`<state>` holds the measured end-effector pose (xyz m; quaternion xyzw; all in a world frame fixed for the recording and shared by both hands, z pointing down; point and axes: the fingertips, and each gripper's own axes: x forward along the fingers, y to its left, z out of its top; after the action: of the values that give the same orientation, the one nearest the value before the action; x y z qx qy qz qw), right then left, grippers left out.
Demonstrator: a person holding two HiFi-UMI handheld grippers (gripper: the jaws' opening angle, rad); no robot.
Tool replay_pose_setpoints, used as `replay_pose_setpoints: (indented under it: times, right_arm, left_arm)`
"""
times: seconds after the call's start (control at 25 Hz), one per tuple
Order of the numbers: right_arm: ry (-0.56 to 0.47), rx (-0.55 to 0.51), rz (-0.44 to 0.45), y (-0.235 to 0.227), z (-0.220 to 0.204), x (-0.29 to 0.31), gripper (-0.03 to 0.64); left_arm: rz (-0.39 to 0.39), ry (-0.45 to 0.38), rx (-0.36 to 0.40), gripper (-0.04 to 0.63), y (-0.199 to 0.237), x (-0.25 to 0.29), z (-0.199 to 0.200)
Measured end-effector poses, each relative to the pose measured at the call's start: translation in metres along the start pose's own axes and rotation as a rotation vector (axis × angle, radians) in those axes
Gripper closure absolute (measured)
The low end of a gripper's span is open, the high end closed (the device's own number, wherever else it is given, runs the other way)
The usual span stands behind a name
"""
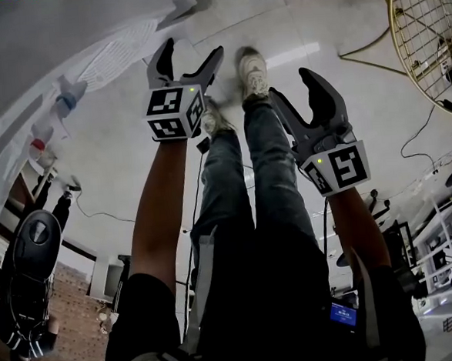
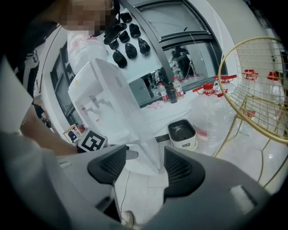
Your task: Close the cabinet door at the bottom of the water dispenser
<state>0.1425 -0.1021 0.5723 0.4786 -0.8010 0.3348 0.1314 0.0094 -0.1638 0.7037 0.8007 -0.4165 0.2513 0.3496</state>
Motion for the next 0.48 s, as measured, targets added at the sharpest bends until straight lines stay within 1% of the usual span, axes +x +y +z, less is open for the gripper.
replay_pose_setpoints:
  times: [0.16, 0.48]
  right_arm:
    - [-0.002, 0.003, -0.013, -0.009, -0.003, 0.0, 0.354]
    - [-0.006, 0.011, -0.013, -0.008, 0.004, 0.006, 0.354]
  left_arm:
    - [0.01, 0.003, 0.023, 0.155, 0.001, 0.006, 0.001]
    - [0.021, -0.009, 0.024, 0.155, 0.006, 0.01, 0.011]
